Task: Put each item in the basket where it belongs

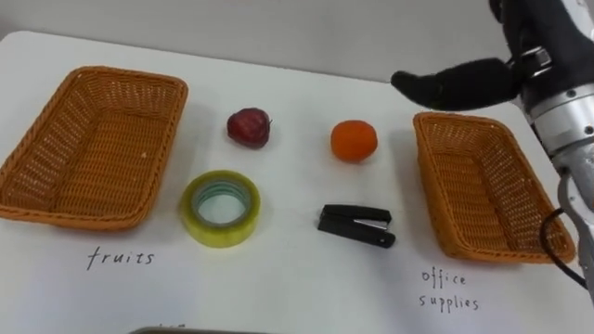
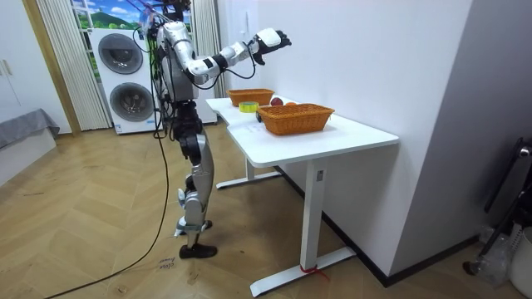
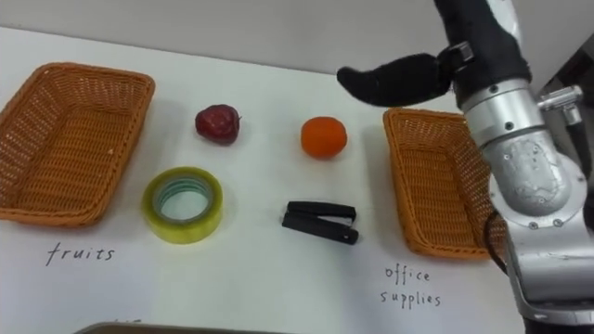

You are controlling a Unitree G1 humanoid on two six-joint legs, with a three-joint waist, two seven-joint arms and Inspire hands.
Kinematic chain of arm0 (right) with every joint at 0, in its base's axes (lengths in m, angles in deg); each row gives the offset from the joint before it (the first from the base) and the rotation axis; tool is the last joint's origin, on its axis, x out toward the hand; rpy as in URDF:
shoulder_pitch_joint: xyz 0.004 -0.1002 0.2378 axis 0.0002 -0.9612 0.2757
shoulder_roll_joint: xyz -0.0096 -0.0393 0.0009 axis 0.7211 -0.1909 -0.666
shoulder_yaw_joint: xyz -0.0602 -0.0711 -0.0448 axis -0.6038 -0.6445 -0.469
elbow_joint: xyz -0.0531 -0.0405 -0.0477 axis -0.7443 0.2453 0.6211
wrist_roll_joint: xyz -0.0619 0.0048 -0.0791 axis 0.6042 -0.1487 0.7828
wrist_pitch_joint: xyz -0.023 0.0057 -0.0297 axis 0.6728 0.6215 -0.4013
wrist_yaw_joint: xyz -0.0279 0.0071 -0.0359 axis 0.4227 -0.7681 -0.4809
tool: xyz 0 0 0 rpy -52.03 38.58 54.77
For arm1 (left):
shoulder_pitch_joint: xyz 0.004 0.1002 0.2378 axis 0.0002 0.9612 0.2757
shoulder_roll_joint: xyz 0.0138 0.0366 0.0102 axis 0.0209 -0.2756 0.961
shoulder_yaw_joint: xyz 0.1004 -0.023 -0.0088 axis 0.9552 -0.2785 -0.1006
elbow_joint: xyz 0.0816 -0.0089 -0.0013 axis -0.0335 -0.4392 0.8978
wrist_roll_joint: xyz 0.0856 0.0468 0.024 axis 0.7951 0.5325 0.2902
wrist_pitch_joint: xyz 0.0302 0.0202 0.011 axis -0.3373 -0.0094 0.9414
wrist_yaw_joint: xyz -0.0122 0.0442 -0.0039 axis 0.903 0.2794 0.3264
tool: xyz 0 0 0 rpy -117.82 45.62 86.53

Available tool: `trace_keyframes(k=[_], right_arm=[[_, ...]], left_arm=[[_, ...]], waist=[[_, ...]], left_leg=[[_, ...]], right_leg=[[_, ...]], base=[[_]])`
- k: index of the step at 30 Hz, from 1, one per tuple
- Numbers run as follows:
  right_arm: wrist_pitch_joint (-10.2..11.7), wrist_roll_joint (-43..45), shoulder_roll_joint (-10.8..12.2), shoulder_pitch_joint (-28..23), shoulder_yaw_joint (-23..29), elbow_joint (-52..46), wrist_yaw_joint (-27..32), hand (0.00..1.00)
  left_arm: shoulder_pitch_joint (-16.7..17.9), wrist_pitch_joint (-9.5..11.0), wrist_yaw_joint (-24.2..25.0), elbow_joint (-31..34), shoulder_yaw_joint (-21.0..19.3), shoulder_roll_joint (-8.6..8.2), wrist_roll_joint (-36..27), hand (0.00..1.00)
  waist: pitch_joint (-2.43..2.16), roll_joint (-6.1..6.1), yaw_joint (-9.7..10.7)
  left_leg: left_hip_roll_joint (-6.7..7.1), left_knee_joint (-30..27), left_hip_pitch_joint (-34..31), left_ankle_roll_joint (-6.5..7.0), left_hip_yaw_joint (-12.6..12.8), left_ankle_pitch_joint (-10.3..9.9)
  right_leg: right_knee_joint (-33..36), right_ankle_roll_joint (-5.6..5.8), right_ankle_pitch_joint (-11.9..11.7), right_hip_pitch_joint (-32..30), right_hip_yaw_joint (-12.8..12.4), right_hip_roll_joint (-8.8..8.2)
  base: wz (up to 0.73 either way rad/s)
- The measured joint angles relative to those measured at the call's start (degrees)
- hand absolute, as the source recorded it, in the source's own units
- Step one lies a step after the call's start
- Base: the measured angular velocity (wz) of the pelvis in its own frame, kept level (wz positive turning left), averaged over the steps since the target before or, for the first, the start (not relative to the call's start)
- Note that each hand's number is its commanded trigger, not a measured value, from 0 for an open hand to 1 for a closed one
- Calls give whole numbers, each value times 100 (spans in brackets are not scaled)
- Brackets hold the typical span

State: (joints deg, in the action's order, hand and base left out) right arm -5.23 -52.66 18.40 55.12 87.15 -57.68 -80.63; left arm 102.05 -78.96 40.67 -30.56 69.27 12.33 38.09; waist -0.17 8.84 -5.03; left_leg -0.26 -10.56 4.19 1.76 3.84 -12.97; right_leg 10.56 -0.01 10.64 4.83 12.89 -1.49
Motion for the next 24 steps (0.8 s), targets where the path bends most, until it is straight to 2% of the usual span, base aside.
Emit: trace_keyframes(k=[4, 11, 15, 24], right_arm=[[-120, 150, -8, 0, -87, 11, -400, 0], [-164, 520, -27, -1, -234, 22, -1124, 0], [-273, 621, -26, -1, -250, 22, -1519, 0], [-323, 702, -28, -31, -265, 125, -2025, 0]], left_arm=[[1, -23, 4, 31, 48, 40, 0, 0], [4, -18, 55, 27, 151, 136, -6, 0], [-1, -20, 181, 53, 152, 138, -3, 0], [-49, -23, 272, 98, 212, 204, 68, 0]], waist=[[8, -12, -11], [27, -37, -5], [25, -11, -30], [34, 41, -162]], left_leg=[[8, -15, 10, 0, -12, 0], [7, 5, 1, -1, -12, 1], [7, 5, -1, -1, -13, 1], [8, -7, 30, 0, -10, 2]], right_leg=[[0, 0, 0, 23, -15, -4], [1, -9, -5, 22, -23, 2], [0, -11, -7, 18, -17, 2], [-6, -9, -8, 35, -7, -4]], base=[[1], [0], [0], [0]])
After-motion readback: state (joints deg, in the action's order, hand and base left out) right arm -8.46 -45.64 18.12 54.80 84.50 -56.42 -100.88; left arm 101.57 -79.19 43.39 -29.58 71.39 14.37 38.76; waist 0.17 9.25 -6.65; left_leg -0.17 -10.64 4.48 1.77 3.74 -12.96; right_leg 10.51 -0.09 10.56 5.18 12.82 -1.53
